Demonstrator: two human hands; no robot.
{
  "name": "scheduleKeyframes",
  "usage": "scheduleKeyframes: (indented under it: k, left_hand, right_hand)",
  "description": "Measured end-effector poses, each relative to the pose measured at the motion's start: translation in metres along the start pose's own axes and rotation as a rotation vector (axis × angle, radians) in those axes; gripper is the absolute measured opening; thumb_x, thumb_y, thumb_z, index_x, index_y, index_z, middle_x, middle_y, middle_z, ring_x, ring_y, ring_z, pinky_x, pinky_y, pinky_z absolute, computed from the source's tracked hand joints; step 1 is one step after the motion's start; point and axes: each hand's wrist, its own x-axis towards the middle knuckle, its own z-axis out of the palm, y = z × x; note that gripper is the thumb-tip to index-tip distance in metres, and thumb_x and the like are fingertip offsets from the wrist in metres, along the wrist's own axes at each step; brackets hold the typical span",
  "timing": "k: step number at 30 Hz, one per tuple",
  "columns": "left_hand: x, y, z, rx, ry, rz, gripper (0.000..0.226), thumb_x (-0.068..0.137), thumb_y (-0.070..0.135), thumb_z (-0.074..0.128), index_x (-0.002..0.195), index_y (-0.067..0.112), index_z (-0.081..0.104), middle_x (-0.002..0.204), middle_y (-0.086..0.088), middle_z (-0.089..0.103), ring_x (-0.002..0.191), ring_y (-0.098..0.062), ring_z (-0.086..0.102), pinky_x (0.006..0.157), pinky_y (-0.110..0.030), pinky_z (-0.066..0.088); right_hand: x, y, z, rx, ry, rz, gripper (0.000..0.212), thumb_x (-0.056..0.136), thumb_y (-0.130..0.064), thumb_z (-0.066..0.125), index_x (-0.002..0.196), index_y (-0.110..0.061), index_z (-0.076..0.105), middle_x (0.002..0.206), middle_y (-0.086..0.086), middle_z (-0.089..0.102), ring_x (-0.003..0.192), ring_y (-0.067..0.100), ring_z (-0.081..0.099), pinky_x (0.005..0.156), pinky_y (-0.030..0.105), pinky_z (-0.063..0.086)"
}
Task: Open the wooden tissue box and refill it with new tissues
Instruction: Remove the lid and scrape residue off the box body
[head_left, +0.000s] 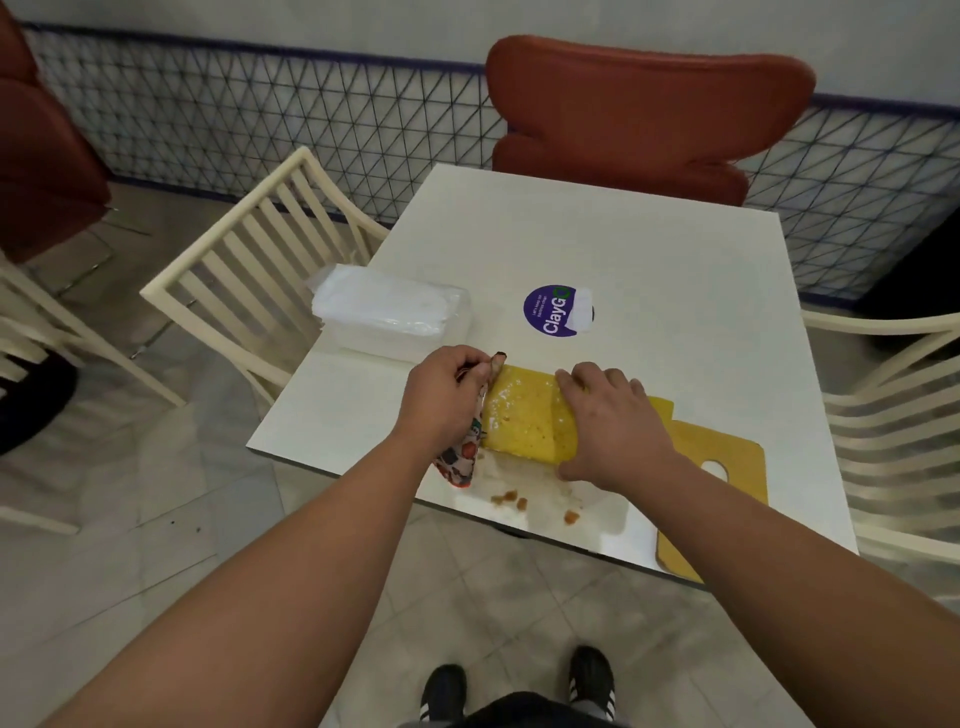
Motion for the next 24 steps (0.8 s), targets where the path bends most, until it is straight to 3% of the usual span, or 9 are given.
scheduleKeyframes:
  k: [7, 17, 21, 24]
  left_hand:
    - [0.004, -0.006, 0.012, 0.15, -0.049, 0.065, 0.029, 0.093, 0.037, 0.058, 0.115, 0.021, 0.068, 0.111, 0.001, 0.064, 0.104, -0.013, 0.057, 0.086, -0.016, 0.038]
    - [0.005, -0.008, 0.008, 0.155, -0.049, 0.108, 0.022, 0.093, 0.032, 0.058, 0.108, 0.022, 0.072, 0.104, 0.003, 0.07, 0.098, -0.011, 0.061, 0.081, -0.018, 0.043]
    - [0.013, -0.015, 0.004, 0.272, -0.071, 0.207, 0.02, 0.092, 0.031, 0.059, 0.104, 0.023, 0.073, 0.096, 0.004, 0.066, 0.092, -0.012, 0.059, 0.076, -0.019, 0.04]
    - [0.016, -0.004, 0.014, 0.362, -0.09, 0.365, 0.019, 0.092, 0.029, 0.06, 0.101, 0.021, 0.075, 0.095, 0.002, 0.064, 0.092, -0.017, 0.053, 0.078, -0.028, 0.044]
  right_hand:
    - [-0.003, 0.0, 0.0, 0.008, -0.01, 0.009, 0.11, 0.061, -0.052, 0.081, 0.147, -0.016, 0.023, 0.139, 0.004, 0.031, 0.125, 0.027, 0.038, 0.111, 0.048, 0.029]
    - [-0.006, -0.008, -0.001, 0.001, 0.008, 0.042, 0.108, 0.059, -0.055, 0.081, 0.144, -0.018, 0.026, 0.139, 0.001, 0.034, 0.123, 0.024, 0.04, 0.103, 0.044, 0.037]
    - [-0.007, -0.008, -0.002, 0.009, 0.007, 0.047, 0.109, 0.057, -0.057, 0.082, 0.143, -0.02, 0.027, 0.138, -0.001, 0.035, 0.122, 0.023, 0.041, 0.1, 0.042, 0.038]
    - [-0.007, -0.009, -0.003, 0.011, 0.004, 0.047, 0.108, 0.057, -0.056, 0.082, 0.143, -0.02, 0.028, 0.137, -0.001, 0.036, 0.122, 0.022, 0.041, 0.099, 0.042, 0.038]
